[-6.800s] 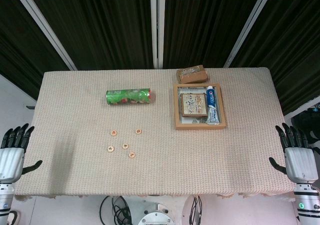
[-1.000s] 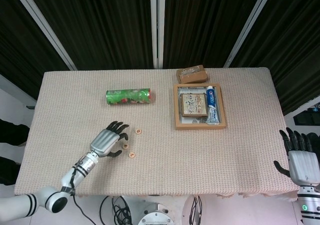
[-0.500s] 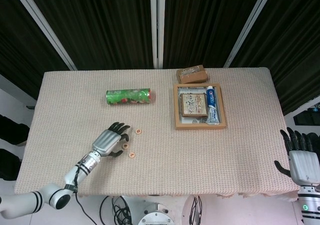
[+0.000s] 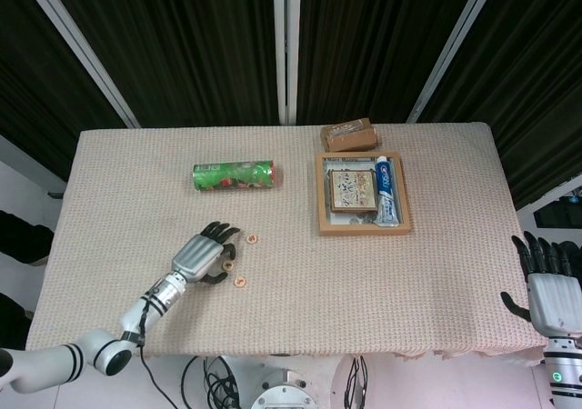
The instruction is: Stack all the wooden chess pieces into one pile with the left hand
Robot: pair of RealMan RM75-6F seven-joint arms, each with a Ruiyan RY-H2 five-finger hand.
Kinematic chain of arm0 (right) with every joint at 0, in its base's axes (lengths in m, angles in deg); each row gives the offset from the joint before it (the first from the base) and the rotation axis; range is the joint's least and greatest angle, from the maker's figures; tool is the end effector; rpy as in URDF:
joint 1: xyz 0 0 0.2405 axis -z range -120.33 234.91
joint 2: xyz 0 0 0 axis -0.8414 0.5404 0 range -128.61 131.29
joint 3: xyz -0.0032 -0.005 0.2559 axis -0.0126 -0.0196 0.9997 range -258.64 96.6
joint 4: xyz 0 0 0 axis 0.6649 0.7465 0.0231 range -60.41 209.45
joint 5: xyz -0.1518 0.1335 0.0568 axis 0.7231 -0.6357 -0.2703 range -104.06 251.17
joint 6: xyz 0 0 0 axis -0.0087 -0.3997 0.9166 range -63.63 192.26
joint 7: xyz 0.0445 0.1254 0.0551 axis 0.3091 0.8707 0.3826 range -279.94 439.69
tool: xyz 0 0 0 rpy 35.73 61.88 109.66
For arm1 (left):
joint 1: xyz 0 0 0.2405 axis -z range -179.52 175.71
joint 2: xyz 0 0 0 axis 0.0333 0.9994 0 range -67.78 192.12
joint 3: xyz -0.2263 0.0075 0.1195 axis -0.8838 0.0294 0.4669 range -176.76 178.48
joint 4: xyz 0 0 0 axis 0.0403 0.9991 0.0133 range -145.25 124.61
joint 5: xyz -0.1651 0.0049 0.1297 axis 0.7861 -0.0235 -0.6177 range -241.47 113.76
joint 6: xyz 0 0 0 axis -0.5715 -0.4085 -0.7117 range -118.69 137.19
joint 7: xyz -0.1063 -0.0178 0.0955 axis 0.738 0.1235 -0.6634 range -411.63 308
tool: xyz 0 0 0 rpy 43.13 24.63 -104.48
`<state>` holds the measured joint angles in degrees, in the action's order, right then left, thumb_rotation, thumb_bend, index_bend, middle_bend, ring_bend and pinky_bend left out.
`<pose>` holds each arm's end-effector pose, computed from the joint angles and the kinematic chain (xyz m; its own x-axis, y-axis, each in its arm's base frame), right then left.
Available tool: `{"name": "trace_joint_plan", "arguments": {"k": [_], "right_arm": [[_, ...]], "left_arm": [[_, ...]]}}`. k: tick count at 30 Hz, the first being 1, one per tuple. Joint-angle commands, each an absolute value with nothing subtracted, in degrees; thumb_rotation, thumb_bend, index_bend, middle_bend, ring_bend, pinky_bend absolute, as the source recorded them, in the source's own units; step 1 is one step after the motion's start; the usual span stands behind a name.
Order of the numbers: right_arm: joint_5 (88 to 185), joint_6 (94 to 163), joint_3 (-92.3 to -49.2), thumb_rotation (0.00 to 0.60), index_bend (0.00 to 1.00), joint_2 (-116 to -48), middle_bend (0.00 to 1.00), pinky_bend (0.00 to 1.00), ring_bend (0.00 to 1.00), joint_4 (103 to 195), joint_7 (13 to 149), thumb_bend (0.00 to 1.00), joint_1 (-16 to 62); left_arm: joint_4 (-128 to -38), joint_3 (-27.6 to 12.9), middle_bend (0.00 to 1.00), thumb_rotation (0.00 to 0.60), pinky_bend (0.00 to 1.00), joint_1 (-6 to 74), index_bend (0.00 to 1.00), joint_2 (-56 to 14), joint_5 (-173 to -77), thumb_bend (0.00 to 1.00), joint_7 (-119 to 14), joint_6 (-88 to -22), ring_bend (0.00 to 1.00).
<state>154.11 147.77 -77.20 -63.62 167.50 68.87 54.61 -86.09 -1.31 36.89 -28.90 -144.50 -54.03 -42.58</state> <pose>-0.3268 -0.1715 0.1569 0.5300 -0.0512 0.8465 -0.8395 0.1097 0.5322 -0.1899 0.3097 -0.0468 0.4587 0.3827 0.8020 0.8392 -0.4833 -0.2494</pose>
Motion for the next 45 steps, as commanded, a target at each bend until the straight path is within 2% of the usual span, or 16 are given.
{"name": "trace_joint_plan", "arguments": {"k": [1,22,31,37,45], "right_arm": [[154.1,147.8,-77.2,0.600,0.00,-63.6,0.00,0.00,0.00,167.5,68.9,0.15,54.6],[153.9,147.5,-77.2,0.600,0.00,-63.7,0.00,0.00,0.00,167.6,68.7,0.15,54.6],[154.0,147.3,-77.3,0.600,0.00,-63.8,0.00,0.00,0.00,167.6,68.8,0.15,54.4],[154.3,147.3,-77.5,0.600,0.00,-63.9,0.00,0.00,0.00,167.7,68.8,0.15,54.4],[154.6,147.2,-77.5,0.600,0.00,-63.5,0.00,0.00,0.00,168.2,68.7,0.15,54.3]], "left_arm": [[-86.0,-1.3,0.07,0.600,0.02,36.9,0.44,-28.9,-144.4,0.27,-53.8,-42.4,0.00],[-86.8,-2.1,0.09,0.600,0.02,36.9,0.48,-28.3,-143.2,0.29,-53.4,-42.6,0.00],[-91.6,-5.9,0.09,0.600,0.02,37.7,0.48,-23.5,-141.8,0.29,-54.3,-44.6,0.00],[-90.7,-7.5,0.09,0.600,0.02,39.2,0.48,-22.4,-137.0,0.29,-55.2,-40.6,0.00],[-87.5,-7.4,0.09,0.600,0.02,40.6,0.48,-23.5,-133.1,0.29,-55.0,-36.1,0.00]]}}
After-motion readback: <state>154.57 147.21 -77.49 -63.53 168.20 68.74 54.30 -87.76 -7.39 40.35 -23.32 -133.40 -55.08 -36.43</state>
